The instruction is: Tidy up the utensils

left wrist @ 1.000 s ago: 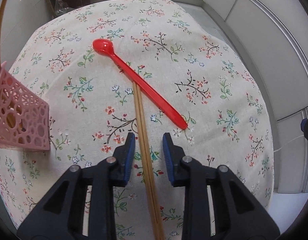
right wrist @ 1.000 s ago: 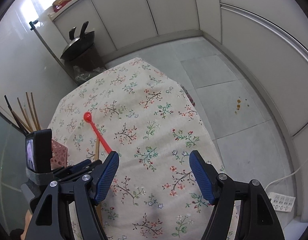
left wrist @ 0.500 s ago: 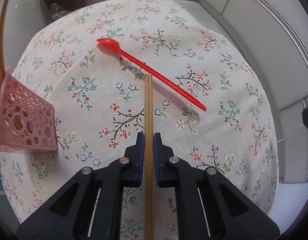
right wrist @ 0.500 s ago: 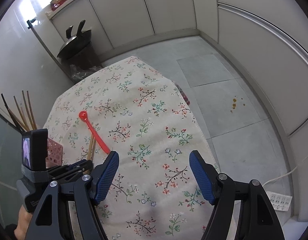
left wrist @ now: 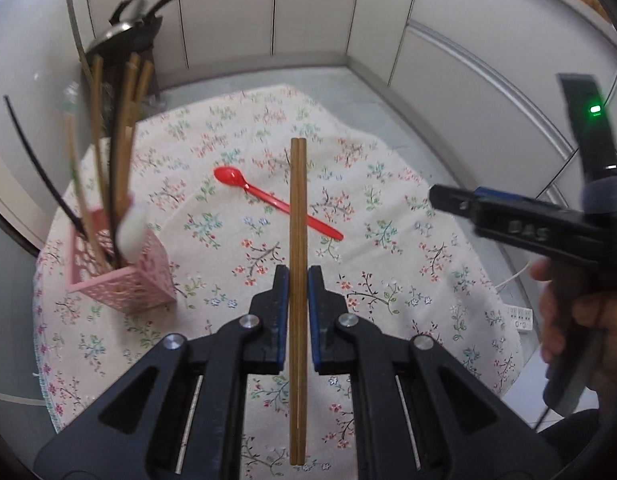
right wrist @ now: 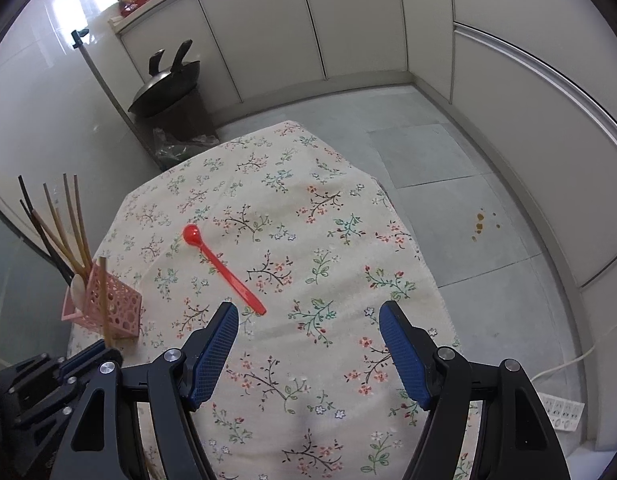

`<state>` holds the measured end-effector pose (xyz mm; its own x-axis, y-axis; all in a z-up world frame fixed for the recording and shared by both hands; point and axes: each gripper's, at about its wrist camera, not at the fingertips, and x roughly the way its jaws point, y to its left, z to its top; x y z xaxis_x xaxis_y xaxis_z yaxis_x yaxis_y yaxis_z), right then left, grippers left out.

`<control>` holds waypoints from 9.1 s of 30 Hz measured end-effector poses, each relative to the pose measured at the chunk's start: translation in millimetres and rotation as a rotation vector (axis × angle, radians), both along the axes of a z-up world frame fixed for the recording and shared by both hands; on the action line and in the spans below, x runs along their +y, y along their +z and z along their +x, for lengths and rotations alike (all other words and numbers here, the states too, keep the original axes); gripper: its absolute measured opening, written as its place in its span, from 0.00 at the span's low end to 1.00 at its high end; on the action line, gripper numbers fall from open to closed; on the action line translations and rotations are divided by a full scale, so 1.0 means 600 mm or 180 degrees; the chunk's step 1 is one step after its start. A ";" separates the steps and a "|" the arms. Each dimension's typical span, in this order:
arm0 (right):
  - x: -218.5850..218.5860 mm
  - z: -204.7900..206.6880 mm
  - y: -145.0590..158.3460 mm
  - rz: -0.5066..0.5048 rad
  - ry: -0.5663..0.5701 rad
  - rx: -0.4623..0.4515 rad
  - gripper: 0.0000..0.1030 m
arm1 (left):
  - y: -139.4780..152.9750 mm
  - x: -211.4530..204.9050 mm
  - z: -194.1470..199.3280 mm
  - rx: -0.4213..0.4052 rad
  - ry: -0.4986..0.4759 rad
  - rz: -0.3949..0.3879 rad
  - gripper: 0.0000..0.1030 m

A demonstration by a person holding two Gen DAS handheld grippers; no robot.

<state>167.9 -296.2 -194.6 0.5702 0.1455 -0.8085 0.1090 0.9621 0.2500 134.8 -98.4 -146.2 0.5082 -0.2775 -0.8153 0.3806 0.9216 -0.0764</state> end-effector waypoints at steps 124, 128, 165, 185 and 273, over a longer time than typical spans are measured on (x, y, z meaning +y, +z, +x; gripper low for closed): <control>0.243 -0.017 0.194 -0.0025 0.0438 -0.1676 0.08 | 0.071 0.243 0.053 -0.1198 0.1069 -0.0227 0.24; 0.273 -0.014 0.202 0.0009 0.0538 -0.1737 0.08 | 0.077 0.267 0.044 -0.0917 0.1129 -0.0192 0.27; 0.503 0.078 0.090 -0.0365 0.0038 -0.1825 0.08 | 0.049 0.393 0.046 -0.0079 0.1795 -0.0206 0.43; 0.489 0.047 0.125 -0.0324 0.0291 -0.1928 0.18 | 0.051 0.400 0.045 -0.0102 0.1848 -0.0191 0.43; 0.191 -0.115 0.266 -0.1035 0.0156 -0.1063 0.98 | 0.194 0.160 -0.095 -0.1031 0.1422 0.0221 1.00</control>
<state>98.7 -181.8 -35.1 0.8058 -0.0518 -0.5900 0.0262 0.9983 -0.0518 77.5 -2.5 -30.0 0.7919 0.0713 -0.6065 -0.0544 0.9974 0.0463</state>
